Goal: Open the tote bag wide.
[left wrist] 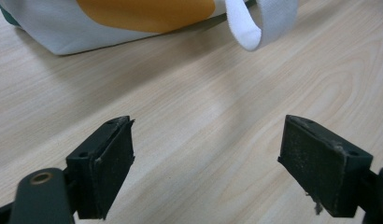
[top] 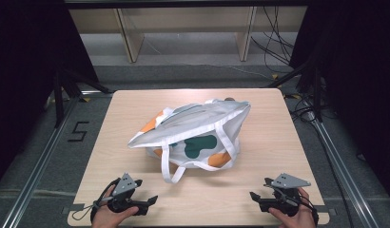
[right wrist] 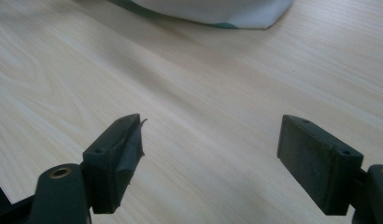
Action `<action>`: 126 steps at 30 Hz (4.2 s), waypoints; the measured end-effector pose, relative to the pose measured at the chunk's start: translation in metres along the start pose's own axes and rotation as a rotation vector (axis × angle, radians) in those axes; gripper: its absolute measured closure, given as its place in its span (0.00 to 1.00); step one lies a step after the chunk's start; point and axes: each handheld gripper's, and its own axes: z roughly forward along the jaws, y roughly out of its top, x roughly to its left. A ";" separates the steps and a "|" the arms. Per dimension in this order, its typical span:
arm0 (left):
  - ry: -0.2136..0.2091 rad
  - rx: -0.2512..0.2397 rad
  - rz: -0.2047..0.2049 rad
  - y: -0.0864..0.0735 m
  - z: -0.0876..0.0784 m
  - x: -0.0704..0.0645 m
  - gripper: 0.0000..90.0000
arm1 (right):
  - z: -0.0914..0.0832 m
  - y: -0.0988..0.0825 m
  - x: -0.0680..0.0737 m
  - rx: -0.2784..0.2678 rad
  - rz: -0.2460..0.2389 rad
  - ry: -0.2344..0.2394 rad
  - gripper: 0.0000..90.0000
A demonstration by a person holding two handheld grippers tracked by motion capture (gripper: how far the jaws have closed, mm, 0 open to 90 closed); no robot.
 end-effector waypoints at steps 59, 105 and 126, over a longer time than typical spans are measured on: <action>-0.033 -0.121 0.140 0.092 -0.012 0.015 0.97 | -0.010 0.150 0.013 -0.223 -0.308 0.082 0.93; 0.050 0.079 0.011 0.190 0.105 0.103 0.98 | 0.120 0.244 -0.043 0.040 -0.202 0.003 0.99; 0.036 0.105 0.011 0.191 0.108 0.099 0.98 | 0.121 0.173 0.018 0.380 -0.359 0.293 1.00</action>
